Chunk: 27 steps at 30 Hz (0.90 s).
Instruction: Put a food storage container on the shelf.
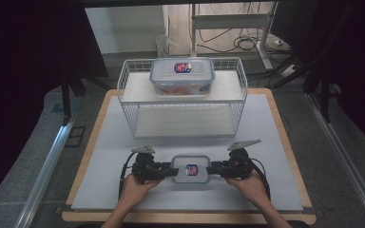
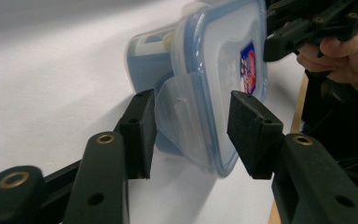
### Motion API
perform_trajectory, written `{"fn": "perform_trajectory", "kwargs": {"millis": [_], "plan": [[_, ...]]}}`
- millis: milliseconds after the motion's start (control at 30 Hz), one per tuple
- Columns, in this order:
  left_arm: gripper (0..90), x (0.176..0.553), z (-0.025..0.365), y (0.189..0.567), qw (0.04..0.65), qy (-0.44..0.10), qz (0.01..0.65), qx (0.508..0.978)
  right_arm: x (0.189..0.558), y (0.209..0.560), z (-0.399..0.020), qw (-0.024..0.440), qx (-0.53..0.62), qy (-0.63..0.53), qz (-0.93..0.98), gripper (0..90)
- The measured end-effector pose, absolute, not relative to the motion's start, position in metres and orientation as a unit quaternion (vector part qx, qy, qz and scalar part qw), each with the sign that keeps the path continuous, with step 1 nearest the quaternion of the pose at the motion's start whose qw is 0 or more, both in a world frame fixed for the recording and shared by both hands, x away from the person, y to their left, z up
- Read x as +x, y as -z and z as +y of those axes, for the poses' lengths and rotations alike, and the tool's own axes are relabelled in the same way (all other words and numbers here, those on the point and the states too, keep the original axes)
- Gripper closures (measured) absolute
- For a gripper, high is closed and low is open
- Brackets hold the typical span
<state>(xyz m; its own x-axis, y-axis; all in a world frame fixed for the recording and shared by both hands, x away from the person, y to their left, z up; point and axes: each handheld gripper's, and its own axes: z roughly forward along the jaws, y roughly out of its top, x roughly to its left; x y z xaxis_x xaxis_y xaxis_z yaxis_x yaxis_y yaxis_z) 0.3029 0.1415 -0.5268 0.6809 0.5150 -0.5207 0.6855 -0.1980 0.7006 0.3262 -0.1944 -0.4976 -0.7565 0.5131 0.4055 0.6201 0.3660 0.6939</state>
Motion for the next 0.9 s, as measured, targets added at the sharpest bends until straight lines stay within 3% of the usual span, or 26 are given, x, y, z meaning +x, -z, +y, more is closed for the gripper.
{"fn": "perform_trajectory", "kwargs": {"millis": [300, 433, 533, 900], "plan": [[54.4, 0.305, 0.144, 0.53, 0.505, 0.1, 0.397, 0.76, 0.329, 0.505, -0.195, 0.082, -0.351, 0.447, -0.819, 62.9], [54.4, 0.305, 0.143, 0.529, 0.502, 0.093, 0.39, 0.766, 0.333, 0.506, -0.195, 0.084, -0.349, 0.453, -0.816, 58.2], [54.4, 0.305, 0.142, 0.528, 0.501, 0.089, 0.387, 0.769, 0.339, 0.511, -0.194, 0.113, -0.354, 0.461, -0.806, 53.0], [55.5, 0.308, 0.145, 0.53, 0.509, 0.107, 0.396, 0.757, 0.337, 0.512, -0.196, 0.128, -0.376, 0.465, -0.791, 55.6]]}}
